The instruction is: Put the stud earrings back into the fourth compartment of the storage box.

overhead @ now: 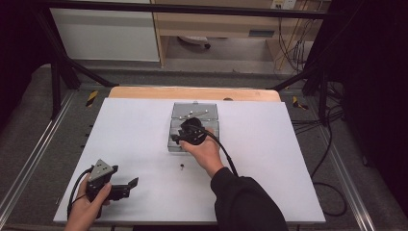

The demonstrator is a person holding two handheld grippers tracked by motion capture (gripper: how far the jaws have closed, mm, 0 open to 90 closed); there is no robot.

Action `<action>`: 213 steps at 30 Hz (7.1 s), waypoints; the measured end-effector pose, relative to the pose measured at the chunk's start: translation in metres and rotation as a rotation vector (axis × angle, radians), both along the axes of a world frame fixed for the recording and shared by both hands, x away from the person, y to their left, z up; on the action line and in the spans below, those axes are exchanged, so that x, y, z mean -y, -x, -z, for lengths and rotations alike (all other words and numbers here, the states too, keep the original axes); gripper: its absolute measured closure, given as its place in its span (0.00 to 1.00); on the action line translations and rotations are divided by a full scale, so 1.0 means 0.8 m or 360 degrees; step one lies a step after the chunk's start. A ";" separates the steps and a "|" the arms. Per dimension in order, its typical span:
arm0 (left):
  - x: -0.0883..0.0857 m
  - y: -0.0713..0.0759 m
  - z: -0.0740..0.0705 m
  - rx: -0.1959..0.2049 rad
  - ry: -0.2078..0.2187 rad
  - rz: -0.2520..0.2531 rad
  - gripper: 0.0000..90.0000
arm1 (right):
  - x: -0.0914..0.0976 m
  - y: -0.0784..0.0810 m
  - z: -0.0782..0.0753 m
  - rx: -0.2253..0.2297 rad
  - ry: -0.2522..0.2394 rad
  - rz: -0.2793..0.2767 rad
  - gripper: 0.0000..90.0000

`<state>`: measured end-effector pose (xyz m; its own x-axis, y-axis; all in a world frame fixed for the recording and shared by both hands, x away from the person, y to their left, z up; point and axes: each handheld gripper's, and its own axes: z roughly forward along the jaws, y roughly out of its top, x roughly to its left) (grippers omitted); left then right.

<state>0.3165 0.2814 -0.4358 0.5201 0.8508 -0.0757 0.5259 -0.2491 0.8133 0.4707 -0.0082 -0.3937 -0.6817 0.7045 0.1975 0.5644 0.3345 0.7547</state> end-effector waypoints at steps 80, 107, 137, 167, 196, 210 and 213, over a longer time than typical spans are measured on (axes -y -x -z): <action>0.001 0.000 0.000 0.0000 -0.0003 0.0005 0.09 | 0.028 0.072 0.037 -0.0046 -0.0045 0.0007 0.91; 0.000 0.000 0.000 -0.0004 -0.0006 0.0004 0.09 | 0.009 0.013 -0.012 0.0062 -0.0111 0.0072 0.91; 0.000 0.000 0.000 -0.0007 -0.0005 0.0009 0.09 | -0.009 -0.010 0.017 0.0060 0.0105 0.0055 0.91; -0.004 0.000 -0.001 0.0018 0.0012 -0.0025 0.09 | 0.046 0.034 -0.035 0.0233 0.0011 0.0107 0.08; -0.017 0.003 -0.009 0.0140 0.0196 -0.0151 0.09 | 0.260 0.106 -0.033 0.0618 -0.0194 0.0421 0.06; -0.016 0.003 -0.013 0.0163 0.0241 -0.0113 0.08 | 0.303 0.141 -0.007 0.0583 -0.0121 0.0486 0.05; -0.017 0.003 -0.013 0.0163 0.0235 -0.0123 0.08 | 0.311 0.149 -0.002 0.0574 -0.0128 0.0503 0.04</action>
